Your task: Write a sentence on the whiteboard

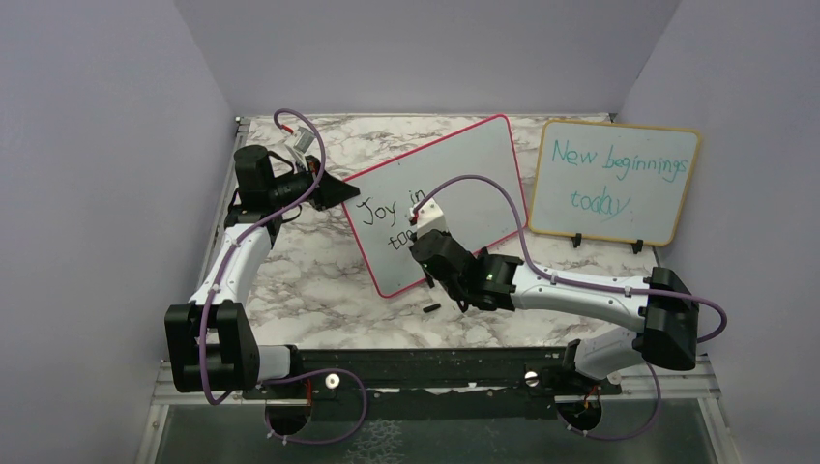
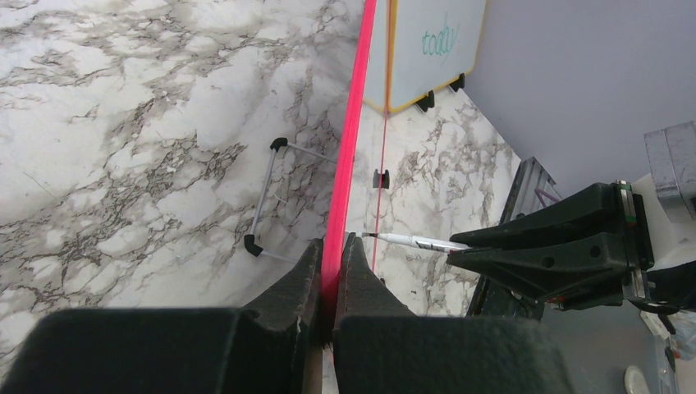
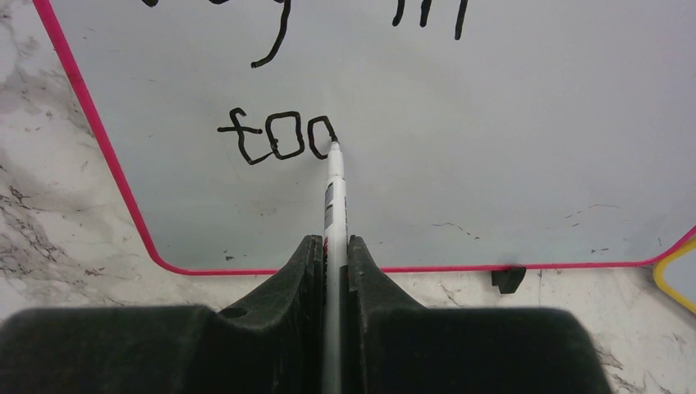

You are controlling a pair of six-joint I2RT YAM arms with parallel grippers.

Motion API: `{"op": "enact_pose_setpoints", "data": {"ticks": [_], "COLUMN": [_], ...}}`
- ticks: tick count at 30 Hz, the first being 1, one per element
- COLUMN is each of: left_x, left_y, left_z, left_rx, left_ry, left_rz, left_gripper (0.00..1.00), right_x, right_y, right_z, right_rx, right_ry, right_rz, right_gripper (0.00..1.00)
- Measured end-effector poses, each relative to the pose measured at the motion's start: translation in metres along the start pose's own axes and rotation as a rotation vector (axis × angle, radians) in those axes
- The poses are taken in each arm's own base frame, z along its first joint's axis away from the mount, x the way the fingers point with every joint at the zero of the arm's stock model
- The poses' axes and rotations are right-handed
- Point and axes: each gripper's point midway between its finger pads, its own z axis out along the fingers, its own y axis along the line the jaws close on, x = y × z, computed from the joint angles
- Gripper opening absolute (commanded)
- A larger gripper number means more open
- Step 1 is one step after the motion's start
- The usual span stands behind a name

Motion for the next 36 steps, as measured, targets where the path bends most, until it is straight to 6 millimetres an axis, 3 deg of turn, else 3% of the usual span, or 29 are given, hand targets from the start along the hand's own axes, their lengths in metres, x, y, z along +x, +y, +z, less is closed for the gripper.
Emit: {"op": "enact_pose_setpoints", "data": {"ticks": [15, 36], "left_x": [0.000, 0.000], "left_y": [0.000, 0.000], "left_z": [0.000, 0.000], "left_rx": [0.000, 0.000], "left_ry": [0.000, 0.000], "left_rz": [0.000, 0.000], "left_gripper": [0.00, 0.00], "right_x": [0.002, 0.032], "right_y": [-0.001, 0.005], "right_z": [0.000, -0.004], "right_rx": [-0.002, -0.055], "right_ry": [0.009, 0.131], "right_rz": [-0.004, -0.056], "right_gripper": [0.00, 0.00]}}
